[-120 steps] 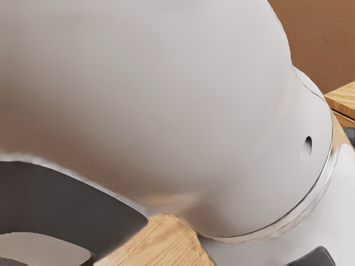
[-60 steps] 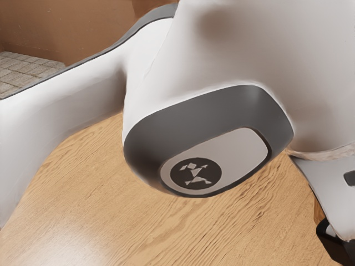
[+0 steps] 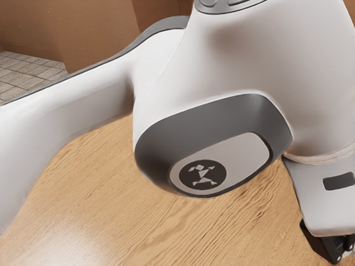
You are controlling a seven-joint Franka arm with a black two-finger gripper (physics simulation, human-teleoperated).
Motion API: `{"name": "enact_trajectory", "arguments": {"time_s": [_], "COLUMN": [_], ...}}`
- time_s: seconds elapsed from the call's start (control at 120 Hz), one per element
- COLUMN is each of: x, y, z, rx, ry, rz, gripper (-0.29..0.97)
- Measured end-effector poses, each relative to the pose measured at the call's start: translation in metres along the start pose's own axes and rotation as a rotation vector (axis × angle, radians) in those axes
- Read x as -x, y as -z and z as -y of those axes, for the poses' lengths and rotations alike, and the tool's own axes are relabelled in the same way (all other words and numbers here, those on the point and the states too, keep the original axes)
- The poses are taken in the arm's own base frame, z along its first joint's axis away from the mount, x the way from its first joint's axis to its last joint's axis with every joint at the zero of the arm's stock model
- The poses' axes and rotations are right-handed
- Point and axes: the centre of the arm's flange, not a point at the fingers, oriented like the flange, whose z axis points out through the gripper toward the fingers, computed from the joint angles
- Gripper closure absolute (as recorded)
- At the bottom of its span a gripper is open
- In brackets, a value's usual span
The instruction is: Pull the drawer handle with one arm to open the drawer
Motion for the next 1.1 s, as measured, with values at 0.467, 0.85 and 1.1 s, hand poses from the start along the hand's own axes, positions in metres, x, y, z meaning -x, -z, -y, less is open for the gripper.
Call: {"name": "enact_trajectory", "arguments": {"time_s": [0.467, 0.85, 1.1], "x": [0.012, 0.03, 0.034], "y": [-0.034, -0.079, -0.097], "z": [0.022, 0.046, 0.043], "rx": [-0.044, -0.114, -0.101], "ry": [-0.073, -0.095, -0.098], "rz": [0.027, 0.05, 0.054], "gripper": [0.0, 0.0, -0.04]}}
